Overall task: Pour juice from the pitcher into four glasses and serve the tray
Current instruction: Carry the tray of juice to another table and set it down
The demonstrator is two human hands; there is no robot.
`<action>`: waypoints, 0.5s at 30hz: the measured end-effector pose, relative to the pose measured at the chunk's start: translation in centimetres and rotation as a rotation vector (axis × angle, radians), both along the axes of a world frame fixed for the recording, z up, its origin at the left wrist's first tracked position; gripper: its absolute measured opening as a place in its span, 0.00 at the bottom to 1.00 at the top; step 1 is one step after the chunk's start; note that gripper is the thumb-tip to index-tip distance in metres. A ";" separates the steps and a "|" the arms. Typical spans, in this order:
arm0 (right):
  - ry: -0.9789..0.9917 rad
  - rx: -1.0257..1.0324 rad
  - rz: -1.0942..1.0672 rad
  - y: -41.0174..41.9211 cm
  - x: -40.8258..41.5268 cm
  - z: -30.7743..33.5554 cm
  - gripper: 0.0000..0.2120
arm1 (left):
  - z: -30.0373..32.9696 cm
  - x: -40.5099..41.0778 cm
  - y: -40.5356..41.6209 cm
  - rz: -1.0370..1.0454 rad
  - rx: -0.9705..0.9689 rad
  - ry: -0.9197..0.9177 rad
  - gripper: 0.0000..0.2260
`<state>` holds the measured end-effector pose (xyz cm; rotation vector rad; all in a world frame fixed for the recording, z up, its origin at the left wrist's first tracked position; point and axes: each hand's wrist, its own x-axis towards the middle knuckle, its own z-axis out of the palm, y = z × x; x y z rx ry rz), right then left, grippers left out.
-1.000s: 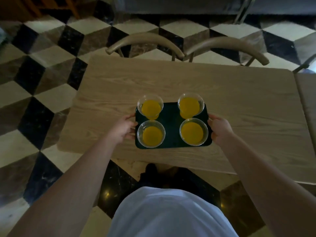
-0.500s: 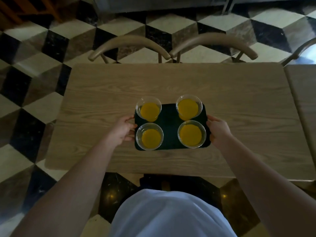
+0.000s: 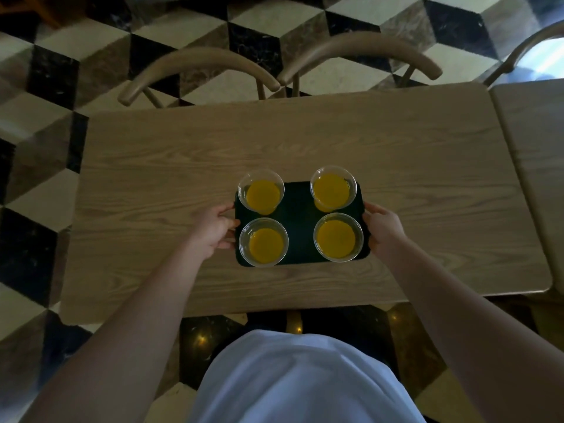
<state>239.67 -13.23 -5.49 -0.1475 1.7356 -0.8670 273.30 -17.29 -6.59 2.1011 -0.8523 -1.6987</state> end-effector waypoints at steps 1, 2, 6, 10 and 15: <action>-0.001 0.006 -0.001 0.1 0.1 -0.3 0.22 | -0.4 0.0 0.0 -0.004 0.004 -0.006 0.27; -0.001 0.011 0.004 0.0 0.2 -0.5 0.22 | -0.7 0.1 -0.1 -0.007 0.008 -0.009 0.28; 0.009 0.030 0.021 -0.5 0.4 -1.4 0.22 | -1.6 0.3 -0.7 -0.020 0.021 -0.006 0.29; 0.004 0.042 0.002 -1.5 0.5 -2.0 0.22 | -1.9 0.4 -1.7 -0.016 0.033 -0.002 0.29; -0.010 0.050 -0.005 -2.2 0.4 -2.8 0.21 | -2.1 -0.1 -2.6 -0.025 0.037 0.010 0.28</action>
